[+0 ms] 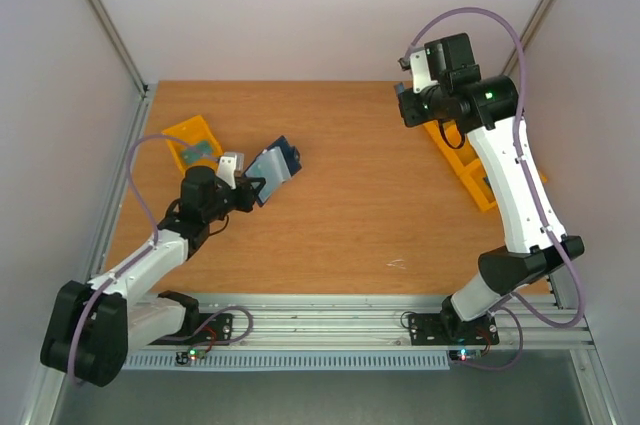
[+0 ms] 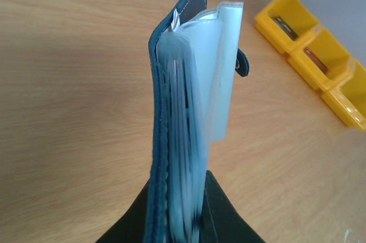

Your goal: Take the credit cards out of the card holder

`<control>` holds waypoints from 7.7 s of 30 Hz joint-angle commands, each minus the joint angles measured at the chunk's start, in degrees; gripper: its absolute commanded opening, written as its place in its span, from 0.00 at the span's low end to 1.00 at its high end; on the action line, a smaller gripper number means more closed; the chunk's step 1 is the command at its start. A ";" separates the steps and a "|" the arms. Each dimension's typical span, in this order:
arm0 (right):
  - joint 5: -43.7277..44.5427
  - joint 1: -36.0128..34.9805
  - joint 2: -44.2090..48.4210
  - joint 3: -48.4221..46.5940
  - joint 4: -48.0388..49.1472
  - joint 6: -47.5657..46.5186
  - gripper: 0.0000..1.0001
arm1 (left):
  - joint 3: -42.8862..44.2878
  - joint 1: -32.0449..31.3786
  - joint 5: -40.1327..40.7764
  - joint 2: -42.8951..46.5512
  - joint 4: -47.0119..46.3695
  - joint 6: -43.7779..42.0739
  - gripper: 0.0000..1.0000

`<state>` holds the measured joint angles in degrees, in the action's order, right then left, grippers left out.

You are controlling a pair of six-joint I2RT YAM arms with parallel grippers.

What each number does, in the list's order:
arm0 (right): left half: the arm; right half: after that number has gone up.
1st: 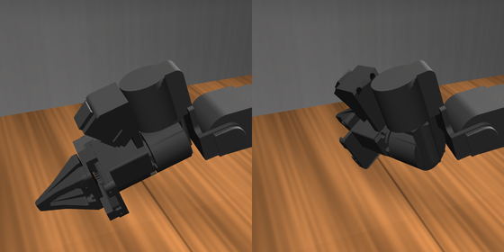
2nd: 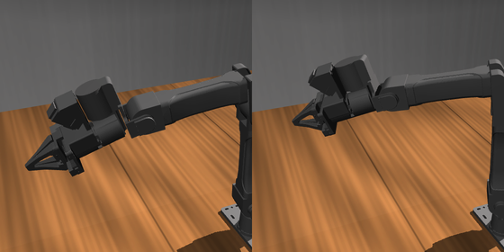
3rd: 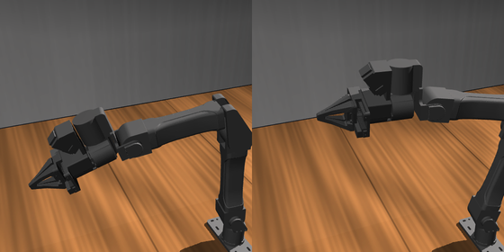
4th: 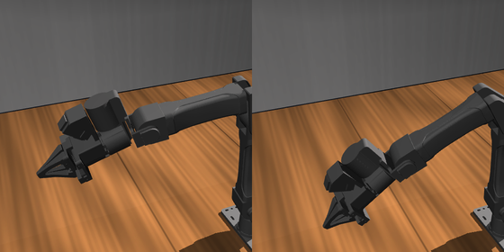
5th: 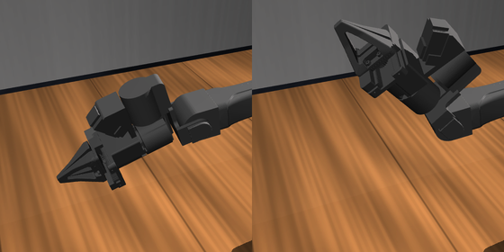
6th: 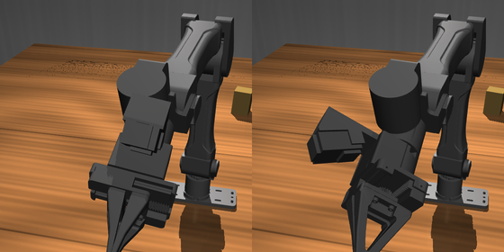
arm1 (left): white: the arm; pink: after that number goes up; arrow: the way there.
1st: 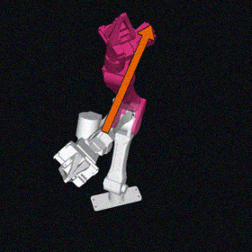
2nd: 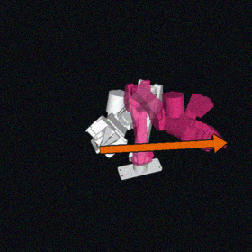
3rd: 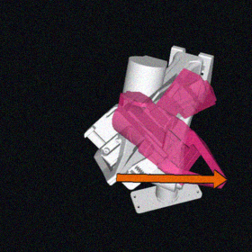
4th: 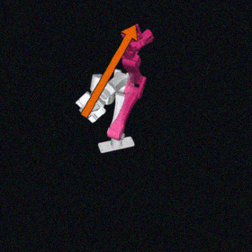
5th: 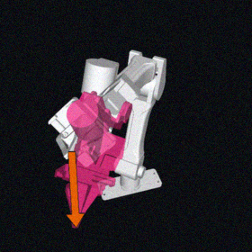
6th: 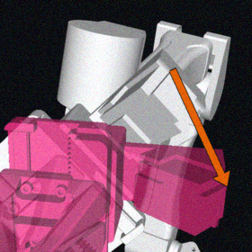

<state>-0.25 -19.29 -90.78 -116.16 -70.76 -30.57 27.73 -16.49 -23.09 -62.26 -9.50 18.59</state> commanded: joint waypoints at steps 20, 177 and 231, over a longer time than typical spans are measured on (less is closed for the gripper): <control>17.79 26.09 1.76 24.58 17.17 -31.56 0.01 | 0.07 5.59 -1.37 -8.57 -18.70 2.10 0.00; 5.02 42.94 -31.85 25.70 13.50 47.22 0.01 | 3.98 6.12 -1.84 -12.42 -12.25 -7.16 0.00; -16.46 22.45 4.12 18.36 26.00 14.12 0.09 | 7.30 5.29 -17.82 -7.93 -20.43 -2.18 0.00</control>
<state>-2.42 11.92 -91.66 -93.34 -45.67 -2.04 32.29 -10.70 -35.03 -72.75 -21.39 12.45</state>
